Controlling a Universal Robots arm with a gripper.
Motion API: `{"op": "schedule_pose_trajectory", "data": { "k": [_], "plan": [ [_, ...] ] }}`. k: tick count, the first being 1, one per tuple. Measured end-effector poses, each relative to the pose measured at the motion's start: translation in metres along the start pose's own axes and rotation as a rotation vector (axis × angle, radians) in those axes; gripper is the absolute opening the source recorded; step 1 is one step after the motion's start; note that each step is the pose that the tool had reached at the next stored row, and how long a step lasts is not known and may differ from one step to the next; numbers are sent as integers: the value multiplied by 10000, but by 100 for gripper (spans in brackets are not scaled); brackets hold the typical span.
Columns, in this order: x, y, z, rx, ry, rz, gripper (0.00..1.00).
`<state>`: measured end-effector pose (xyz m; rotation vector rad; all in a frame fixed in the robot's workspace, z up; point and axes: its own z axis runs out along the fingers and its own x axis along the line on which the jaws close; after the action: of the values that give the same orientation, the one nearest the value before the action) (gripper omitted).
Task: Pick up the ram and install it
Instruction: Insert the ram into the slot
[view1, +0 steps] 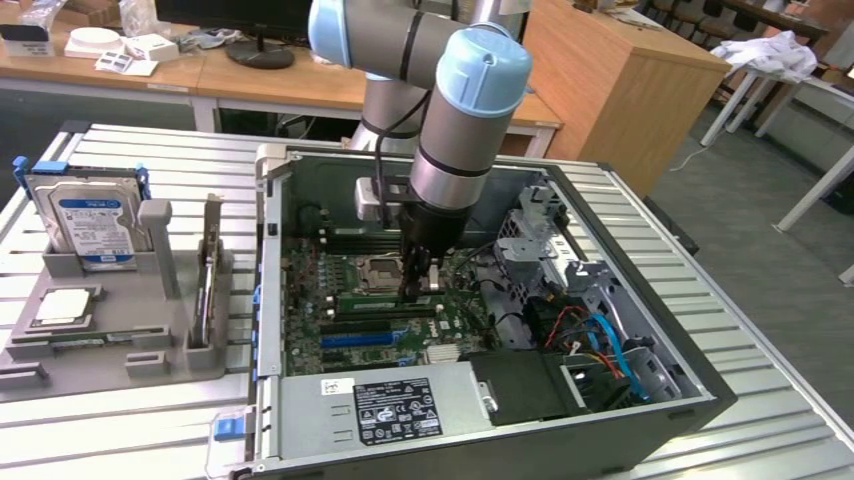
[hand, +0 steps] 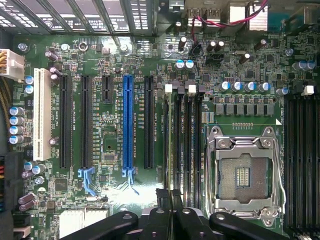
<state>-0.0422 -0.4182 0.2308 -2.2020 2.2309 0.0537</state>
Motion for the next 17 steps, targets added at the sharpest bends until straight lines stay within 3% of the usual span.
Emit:
{"op": "schedule_pose_trajectory", "data": {
  "k": [17],
  "plan": [
    [-9,0,9,0,1,0,12]
  ]
}}
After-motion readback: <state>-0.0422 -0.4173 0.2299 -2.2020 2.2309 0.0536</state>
